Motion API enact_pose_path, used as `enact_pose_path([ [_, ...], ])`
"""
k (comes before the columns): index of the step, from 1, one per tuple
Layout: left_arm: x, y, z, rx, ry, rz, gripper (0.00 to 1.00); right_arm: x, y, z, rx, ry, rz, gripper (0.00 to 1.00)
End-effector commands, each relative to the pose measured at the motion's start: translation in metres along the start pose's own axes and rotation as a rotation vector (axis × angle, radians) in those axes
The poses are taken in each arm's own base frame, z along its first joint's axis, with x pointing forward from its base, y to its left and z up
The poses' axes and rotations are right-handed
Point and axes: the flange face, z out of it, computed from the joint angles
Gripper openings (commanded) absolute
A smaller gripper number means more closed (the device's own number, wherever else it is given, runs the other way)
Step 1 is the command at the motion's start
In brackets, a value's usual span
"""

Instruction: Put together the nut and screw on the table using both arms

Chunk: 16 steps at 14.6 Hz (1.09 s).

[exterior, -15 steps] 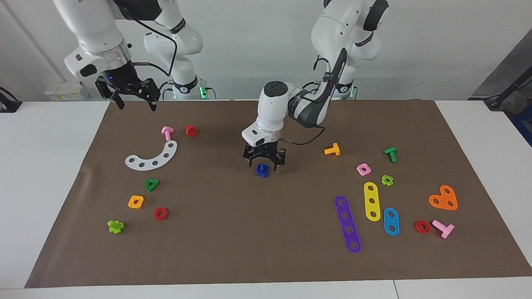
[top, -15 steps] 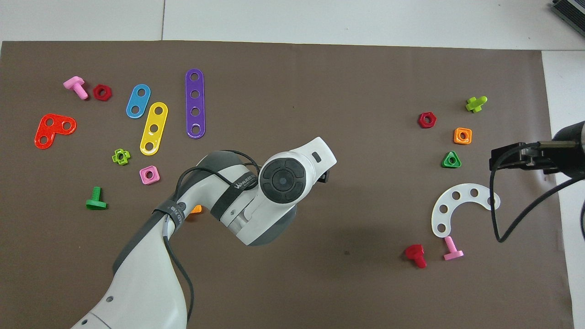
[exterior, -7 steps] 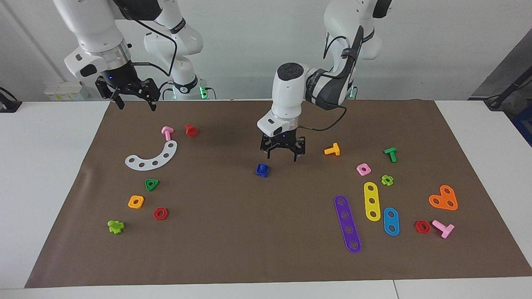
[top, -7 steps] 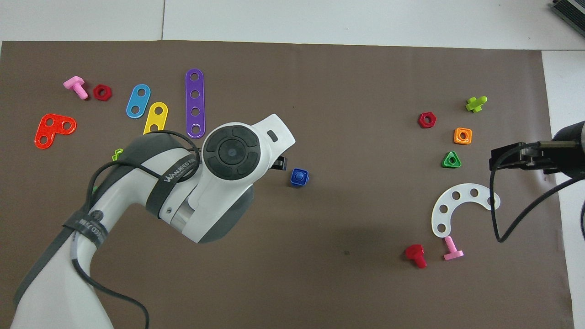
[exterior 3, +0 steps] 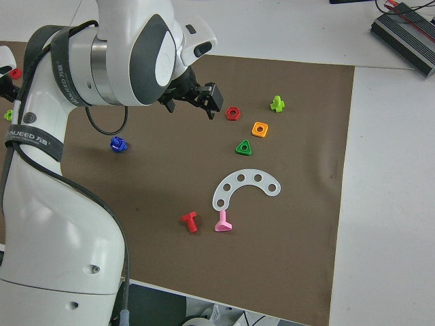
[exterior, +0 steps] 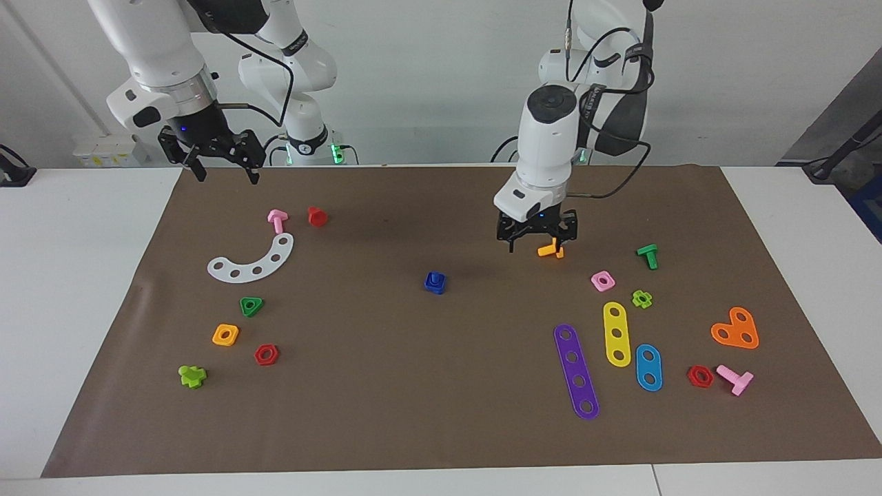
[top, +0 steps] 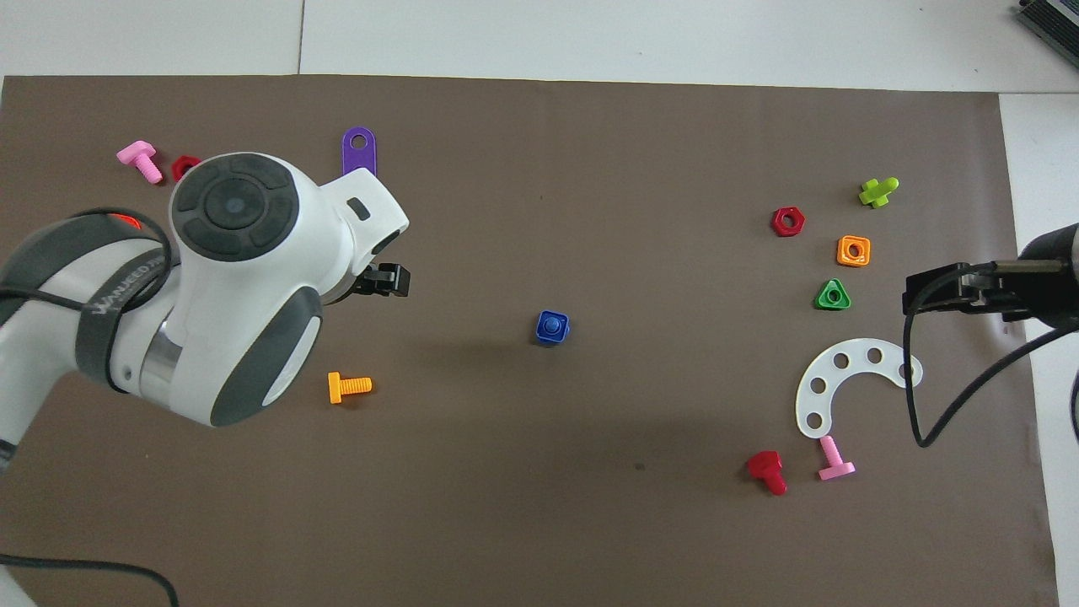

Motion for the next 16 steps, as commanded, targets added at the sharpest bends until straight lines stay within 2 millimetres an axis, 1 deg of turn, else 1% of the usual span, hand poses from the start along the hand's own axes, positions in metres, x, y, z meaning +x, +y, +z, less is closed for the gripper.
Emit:
enact_pose_path([
  [1, -0.015, -0.044, -0.014, -0.024, -0.006, 0.018, 1.0, -0.002, 0.002, 0.0, 0.004, -0.01, -0.021, 1.0],
  [2, -0.018, -0.057, -0.017, -0.035, -0.005, 0.036, 1.0, -0.002, 0.003, 0.0, 0.005, -0.01, -0.02, 1.0],
  [4, -0.023, -0.096, -0.025, -0.081, 0.005, 0.044, 1.0, -0.002, 0.003, 0.0, 0.004, -0.012, -0.02, 1.0],
  [5, -0.024, -0.112, -0.03, -0.105, 0.015, 0.036, 1.0, -0.002, 0.002, 0.0, 0.004, -0.012, -0.021, 1.0],
  [7, -0.025, -0.127, -0.039, -0.112, 0.036, 0.038, 1.0, -0.002, 0.002, 0.0, 0.004, -0.01, -0.021, 1.0],
  [8, -0.021, -0.134, -0.043, -0.111, 0.052, 0.063, 1.0, -0.002, 0.002, 0.0, 0.004, -0.01, -0.021, 1.0],
  [10, -0.018, -0.158, -0.053, -0.107, 0.069, 0.09, 1.0, -0.002, 0.002, 0.0, 0.004, -0.01, -0.021, 1.0],
  [11, -0.02, -0.166, -0.056, -0.107, 0.062, 0.085, 1.0, -0.002, 0.003, 0.0, 0.005, -0.01, -0.02, 1.0],
  [13, -0.021, -0.18, -0.074, -0.102, 0.065, 0.064, 1.0, -0.002, 0.002, 0.0, 0.004, -0.01, -0.021, 1.0],
  [16, -0.02, -0.194, -0.103, -0.099, 0.073, 0.045, 1.0, -0.002, 0.002, 0.0, 0.004, -0.012, -0.021, 1.0],
])
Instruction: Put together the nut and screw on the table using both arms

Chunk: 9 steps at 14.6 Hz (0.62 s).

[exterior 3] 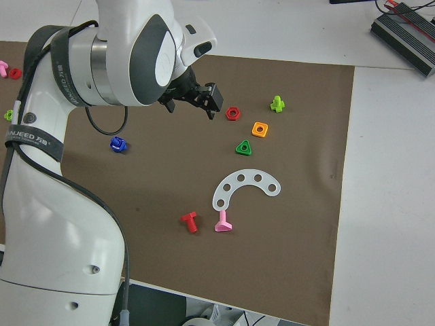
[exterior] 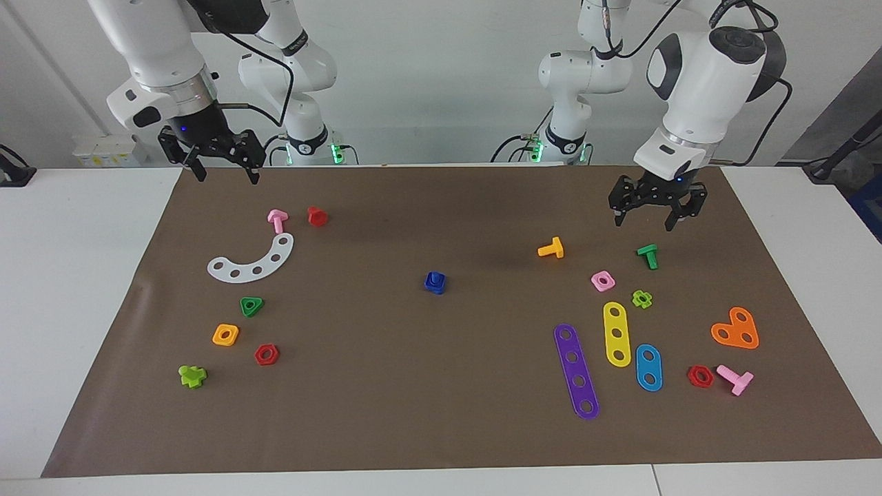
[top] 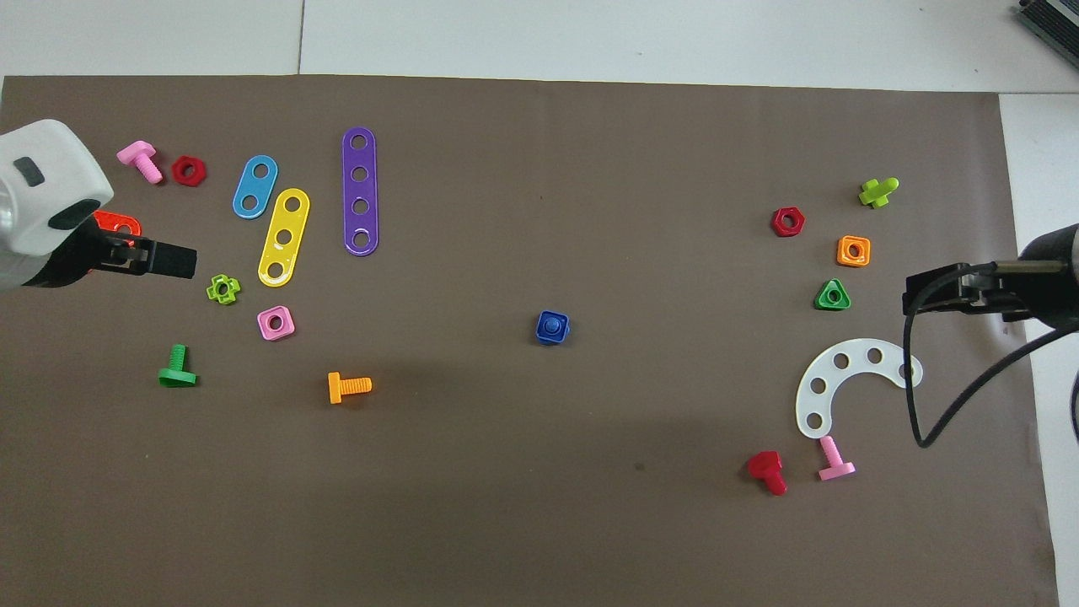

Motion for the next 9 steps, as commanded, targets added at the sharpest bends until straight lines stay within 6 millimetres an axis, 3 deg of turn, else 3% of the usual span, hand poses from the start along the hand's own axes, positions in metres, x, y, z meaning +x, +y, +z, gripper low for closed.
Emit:
enact_pose_path([
  [1, -0.003, -0.012, -0.033, -0.01, -0.011, -0.007, 1.0, -0.002, 0.002, 0.0, 0.004, -0.01, -0.021, 1.0],
  [4, -0.006, -0.02, -0.055, -0.012, -0.039, -0.02, 1.0, -0.002, 0.003, 0.0, 0.005, -0.01, -0.02, 1.0],
  [9, -0.013, -0.029, -0.054, -0.017, -0.08, -0.042, 1.0, -0.002, 0.002, 0.0, 0.004, -0.01, -0.021, 1.0],
])
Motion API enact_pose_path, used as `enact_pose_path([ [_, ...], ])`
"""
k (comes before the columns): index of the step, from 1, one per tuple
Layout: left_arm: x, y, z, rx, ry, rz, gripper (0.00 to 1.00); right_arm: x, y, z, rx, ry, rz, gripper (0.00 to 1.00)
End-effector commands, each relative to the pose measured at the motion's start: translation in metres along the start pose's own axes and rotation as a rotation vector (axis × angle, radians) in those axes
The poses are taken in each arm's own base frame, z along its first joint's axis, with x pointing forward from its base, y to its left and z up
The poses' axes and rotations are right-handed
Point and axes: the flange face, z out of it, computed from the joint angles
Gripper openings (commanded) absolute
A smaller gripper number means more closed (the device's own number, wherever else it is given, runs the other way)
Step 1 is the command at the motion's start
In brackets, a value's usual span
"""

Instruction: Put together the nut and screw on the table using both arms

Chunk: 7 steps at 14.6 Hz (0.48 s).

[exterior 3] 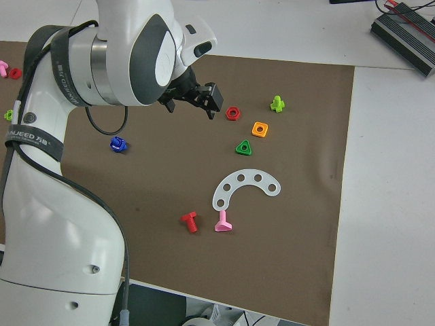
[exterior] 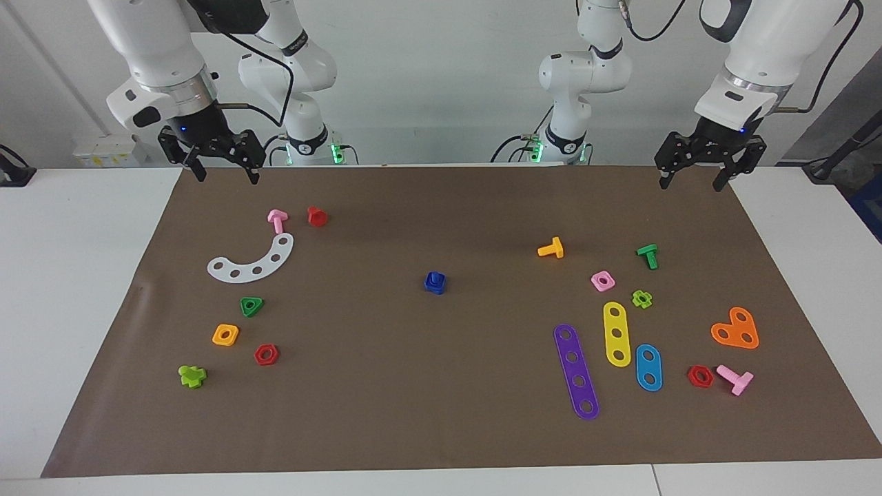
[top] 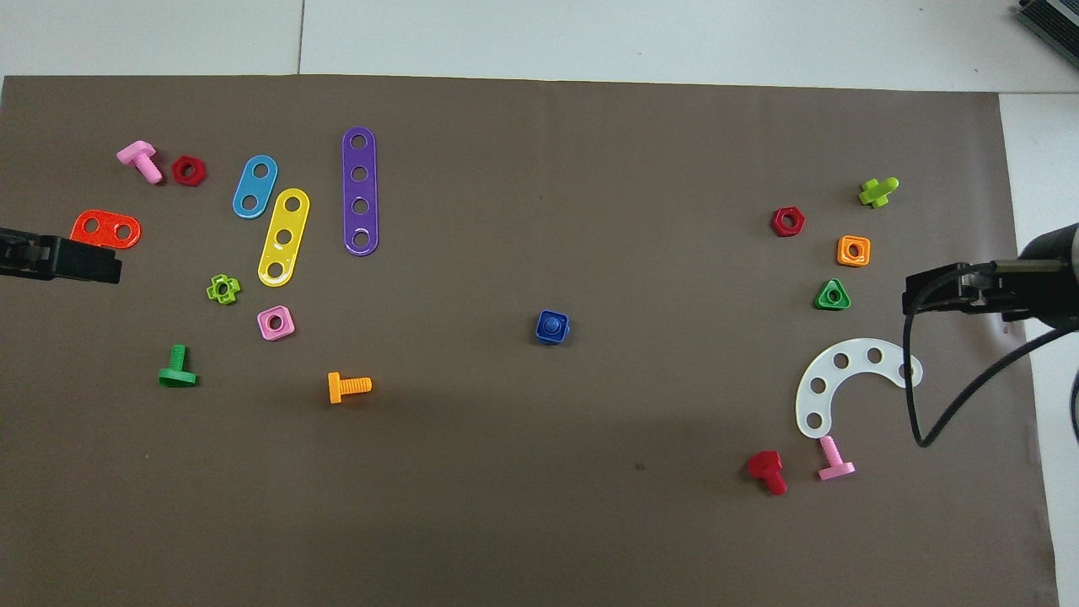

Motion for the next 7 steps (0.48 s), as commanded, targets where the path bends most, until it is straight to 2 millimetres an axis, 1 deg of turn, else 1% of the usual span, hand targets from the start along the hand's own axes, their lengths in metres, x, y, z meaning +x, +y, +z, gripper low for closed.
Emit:
enact_pose_path([
  [1, -0.0029, -0.0002, -0.0021, -0.018, -0.032, 0.01, 1.0, -0.0019, 0.0019, -0.0005, 0.004, -0.01, -0.021, 1.0],
  [7, -0.0058, 0.0003, -0.0017, -0.018, -0.038, 0.009, 1.0, -0.002, 0.0027, -0.0003, 0.004, -0.012, -0.02, 1.0],
])
